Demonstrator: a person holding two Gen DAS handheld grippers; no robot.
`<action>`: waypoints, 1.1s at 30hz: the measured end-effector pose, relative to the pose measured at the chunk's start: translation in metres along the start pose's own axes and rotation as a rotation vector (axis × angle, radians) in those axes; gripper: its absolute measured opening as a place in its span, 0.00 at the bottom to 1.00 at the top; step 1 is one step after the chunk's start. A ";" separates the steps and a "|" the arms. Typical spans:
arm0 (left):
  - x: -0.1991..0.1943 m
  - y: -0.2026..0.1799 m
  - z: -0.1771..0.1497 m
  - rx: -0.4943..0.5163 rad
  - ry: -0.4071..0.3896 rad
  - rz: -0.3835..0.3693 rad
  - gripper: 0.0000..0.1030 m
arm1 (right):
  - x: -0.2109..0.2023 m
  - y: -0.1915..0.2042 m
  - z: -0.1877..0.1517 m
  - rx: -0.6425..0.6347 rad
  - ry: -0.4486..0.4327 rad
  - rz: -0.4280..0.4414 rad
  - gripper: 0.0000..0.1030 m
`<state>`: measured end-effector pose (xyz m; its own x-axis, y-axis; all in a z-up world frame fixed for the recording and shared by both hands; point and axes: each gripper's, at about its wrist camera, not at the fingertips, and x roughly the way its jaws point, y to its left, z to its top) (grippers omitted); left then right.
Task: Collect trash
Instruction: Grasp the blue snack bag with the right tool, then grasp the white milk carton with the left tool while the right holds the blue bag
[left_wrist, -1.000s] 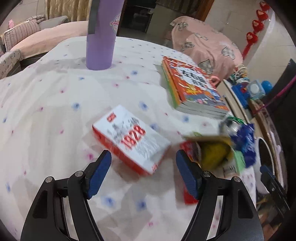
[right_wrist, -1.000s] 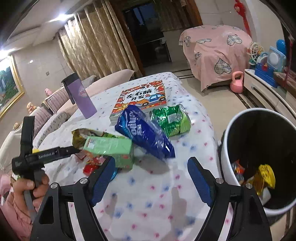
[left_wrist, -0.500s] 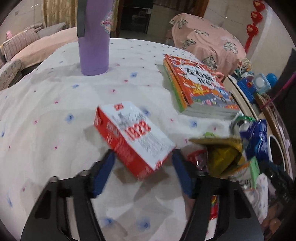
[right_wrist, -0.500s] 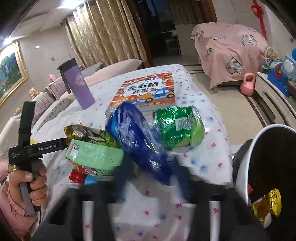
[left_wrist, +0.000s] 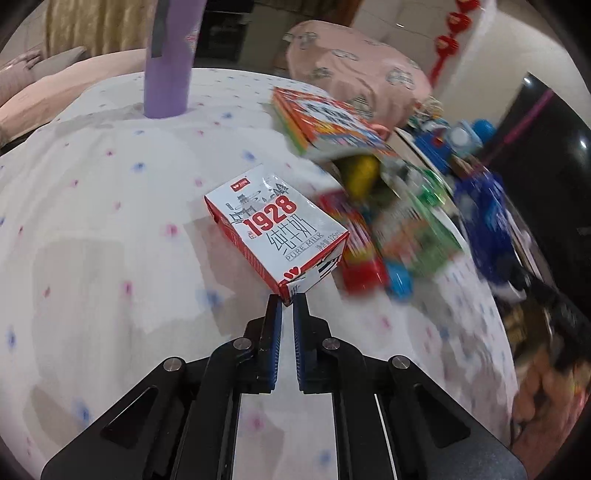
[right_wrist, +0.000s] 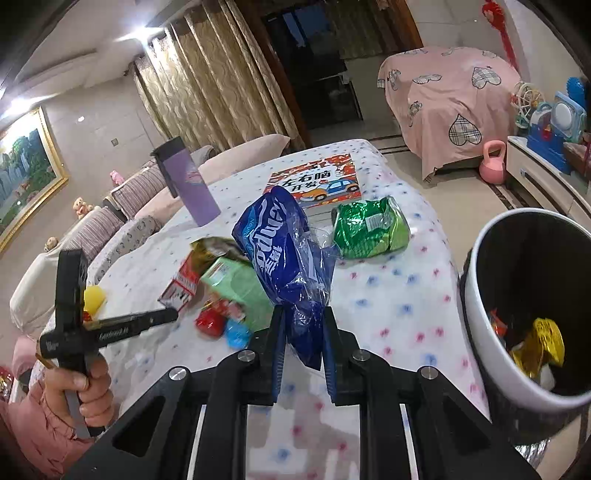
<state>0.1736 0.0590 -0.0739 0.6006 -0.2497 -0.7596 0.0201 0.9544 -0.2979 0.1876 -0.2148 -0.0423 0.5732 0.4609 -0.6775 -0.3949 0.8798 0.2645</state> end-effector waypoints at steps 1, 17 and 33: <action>-0.004 -0.001 -0.006 0.008 0.006 -0.017 0.05 | -0.003 0.001 -0.002 0.005 -0.002 0.004 0.17; -0.025 -0.019 -0.022 -0.021 0.026 0.032 0.82 | -0.032 0.016 -0.041 0.073 0.000 0.013 0.17; -0.001 -0.051 -0.018 0.044 0.007 0.097 0.49 | -0.047 0.000 -0.048 0.120 -0.031 0.013 0.17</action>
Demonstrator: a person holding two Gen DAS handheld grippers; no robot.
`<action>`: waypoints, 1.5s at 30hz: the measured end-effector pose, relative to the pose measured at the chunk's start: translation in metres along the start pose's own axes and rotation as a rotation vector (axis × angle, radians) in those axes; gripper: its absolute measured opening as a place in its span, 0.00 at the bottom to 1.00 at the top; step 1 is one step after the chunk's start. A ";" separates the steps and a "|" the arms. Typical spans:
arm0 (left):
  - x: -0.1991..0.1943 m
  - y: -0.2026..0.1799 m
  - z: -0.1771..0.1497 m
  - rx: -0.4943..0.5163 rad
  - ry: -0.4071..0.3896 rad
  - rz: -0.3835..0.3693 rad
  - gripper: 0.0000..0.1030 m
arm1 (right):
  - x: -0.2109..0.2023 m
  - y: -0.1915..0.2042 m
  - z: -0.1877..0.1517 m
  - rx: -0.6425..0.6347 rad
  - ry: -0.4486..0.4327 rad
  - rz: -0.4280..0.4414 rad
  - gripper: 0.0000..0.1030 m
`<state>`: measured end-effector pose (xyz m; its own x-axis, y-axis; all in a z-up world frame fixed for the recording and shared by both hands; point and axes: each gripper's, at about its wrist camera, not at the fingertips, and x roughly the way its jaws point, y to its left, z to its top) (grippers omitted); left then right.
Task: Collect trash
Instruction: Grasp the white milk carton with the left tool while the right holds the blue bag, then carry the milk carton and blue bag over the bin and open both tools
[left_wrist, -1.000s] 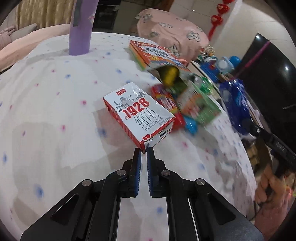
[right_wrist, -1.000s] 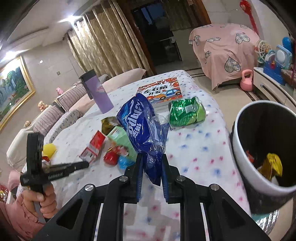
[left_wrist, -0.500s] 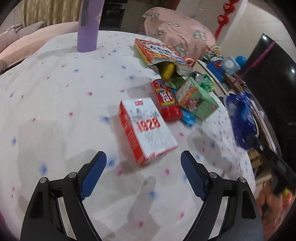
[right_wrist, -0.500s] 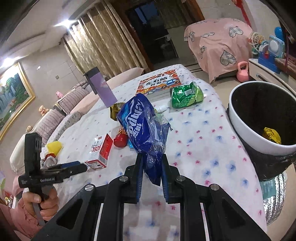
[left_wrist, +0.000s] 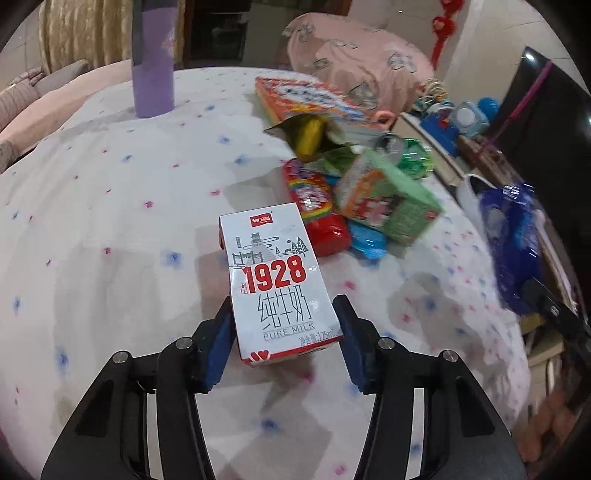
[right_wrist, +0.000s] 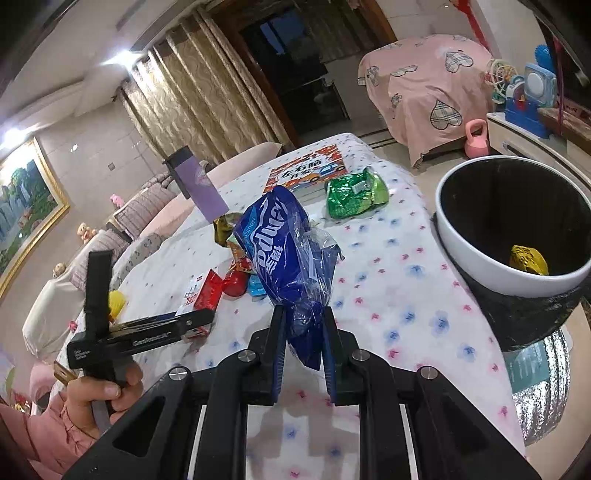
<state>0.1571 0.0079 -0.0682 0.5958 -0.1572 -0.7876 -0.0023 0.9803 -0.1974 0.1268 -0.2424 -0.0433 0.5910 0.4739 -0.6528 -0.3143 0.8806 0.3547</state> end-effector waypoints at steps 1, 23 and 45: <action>-0.005 -0.006 -0.004 0.017 -0.005 -0.013 0.49 | -0.002 -0.003 0.000 0.011 -0.006 -0.002 0.17; -0.013 -0.151 0.018 0.294 -0.073 -0.202 0.48 | -0.063 -0.073 0.001 0.176 -0.090 -0.137 0.17; 0.025 -0.243 0.064 0.400 -0.076 -0.258 0.48 | -0.082 -0.134 0.049 0.207 -0.127 -0.255 0.18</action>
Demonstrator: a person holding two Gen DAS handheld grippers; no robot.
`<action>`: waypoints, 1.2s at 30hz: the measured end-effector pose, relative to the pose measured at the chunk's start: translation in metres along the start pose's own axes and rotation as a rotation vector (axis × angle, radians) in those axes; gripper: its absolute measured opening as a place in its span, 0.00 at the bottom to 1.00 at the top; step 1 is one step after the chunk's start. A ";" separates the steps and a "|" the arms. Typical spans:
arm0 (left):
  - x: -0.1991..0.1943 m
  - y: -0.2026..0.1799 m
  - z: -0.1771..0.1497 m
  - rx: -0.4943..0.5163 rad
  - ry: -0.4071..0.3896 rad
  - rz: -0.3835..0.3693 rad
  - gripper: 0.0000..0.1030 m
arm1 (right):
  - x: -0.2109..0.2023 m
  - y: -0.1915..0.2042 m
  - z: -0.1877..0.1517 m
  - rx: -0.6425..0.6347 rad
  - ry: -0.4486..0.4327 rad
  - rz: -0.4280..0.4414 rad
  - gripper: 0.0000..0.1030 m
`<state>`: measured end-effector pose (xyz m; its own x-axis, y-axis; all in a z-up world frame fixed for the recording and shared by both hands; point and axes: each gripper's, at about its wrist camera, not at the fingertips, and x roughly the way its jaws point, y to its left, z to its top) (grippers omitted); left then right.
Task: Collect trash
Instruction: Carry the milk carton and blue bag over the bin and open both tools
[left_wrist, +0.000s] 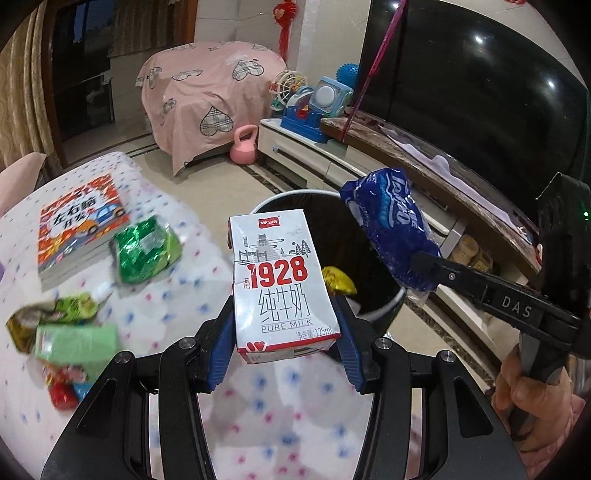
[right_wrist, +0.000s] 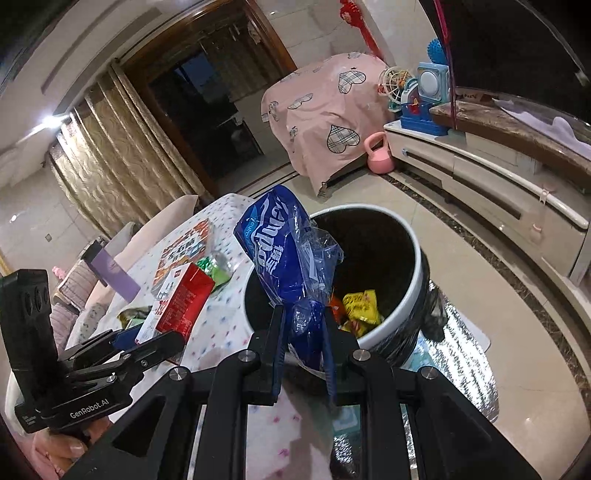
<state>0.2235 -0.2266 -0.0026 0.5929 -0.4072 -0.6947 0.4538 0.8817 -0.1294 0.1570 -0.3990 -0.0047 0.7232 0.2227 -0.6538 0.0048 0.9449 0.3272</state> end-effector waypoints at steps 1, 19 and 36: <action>0.004 -0.001 0.003 0.001 0.002 0.000 0.48 | 0.002 -0.001 0.003 0.000 0.001 -0.004 0.18; 0.052 -0.013 0.032 0.028 0.052 -0.010 0.48 | 0.042 -0.020 0.028 -0.011 0.067 -0.063 0.21; 0.048 -0.002 0.028 -0.029 0.068 -0.028 0.64 | 0.050 -0.028 0.031 0.014 0.081 -0.050 0.51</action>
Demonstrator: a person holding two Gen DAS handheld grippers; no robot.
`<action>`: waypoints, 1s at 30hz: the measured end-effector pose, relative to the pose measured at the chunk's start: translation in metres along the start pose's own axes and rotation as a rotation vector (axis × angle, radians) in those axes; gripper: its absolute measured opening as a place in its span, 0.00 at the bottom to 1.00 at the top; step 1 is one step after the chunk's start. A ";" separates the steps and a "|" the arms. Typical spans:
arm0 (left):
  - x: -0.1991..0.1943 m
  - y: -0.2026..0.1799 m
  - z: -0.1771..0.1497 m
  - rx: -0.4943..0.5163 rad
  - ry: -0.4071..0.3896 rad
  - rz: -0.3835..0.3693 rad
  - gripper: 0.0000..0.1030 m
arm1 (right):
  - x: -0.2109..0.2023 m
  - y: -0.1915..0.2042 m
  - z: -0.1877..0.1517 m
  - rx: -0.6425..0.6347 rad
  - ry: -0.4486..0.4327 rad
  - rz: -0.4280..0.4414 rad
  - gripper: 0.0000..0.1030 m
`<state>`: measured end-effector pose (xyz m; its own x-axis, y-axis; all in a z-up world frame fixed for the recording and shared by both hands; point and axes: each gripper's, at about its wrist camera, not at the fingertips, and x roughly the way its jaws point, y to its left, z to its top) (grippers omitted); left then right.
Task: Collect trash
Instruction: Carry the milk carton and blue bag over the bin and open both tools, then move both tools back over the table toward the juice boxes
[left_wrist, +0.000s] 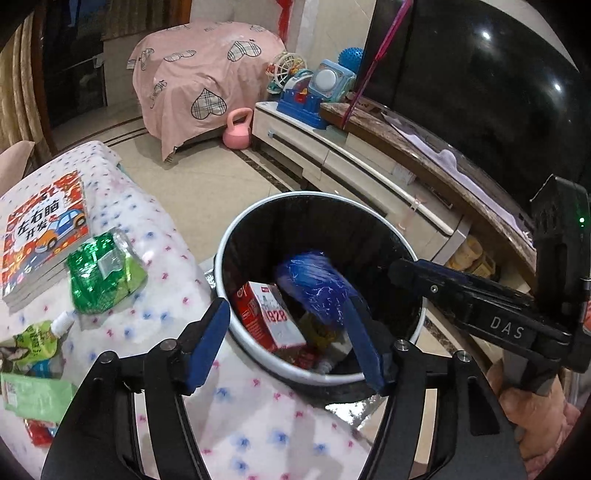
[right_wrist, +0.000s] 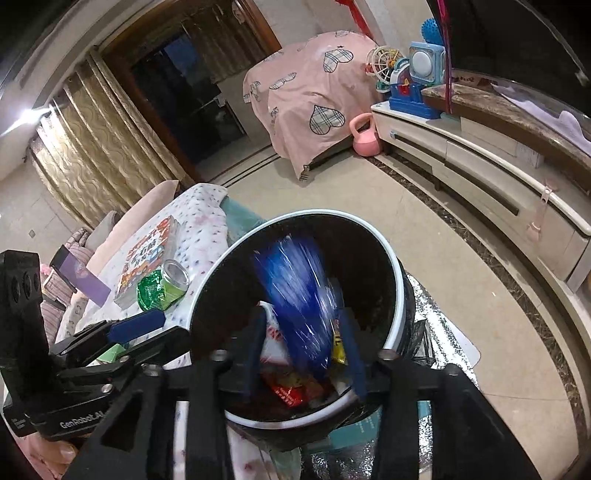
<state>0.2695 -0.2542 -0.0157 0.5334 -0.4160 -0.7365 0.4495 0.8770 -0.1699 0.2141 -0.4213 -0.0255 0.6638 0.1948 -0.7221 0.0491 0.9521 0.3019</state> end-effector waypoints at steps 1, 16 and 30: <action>-0.004 0.002 -0.003 -0.007 -0.005 0.002 0.65 | -0.002 0.001 -0.002 0.002 -0.009 0.004 0.53; -0.068 0.067 -0.084 -0.189 -0.038 0.037 0.72 | -0.036 0.039 -0.051 0.021 -0.085 0.112 0.86; -0.124 0.143 -0.144 -0.348 -0.074 0.112 0.72 | -0.016 0.105 -0.098 -0.052 0.004 0.200 0.86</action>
<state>0.1645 -0.0425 -0.0435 0.6217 -0.3181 -0.7157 0.1220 0.9420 -0.3127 0.1355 -0.3009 -0.0438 0.6535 0.3824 -0.6532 -0.1226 0.9051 0.4072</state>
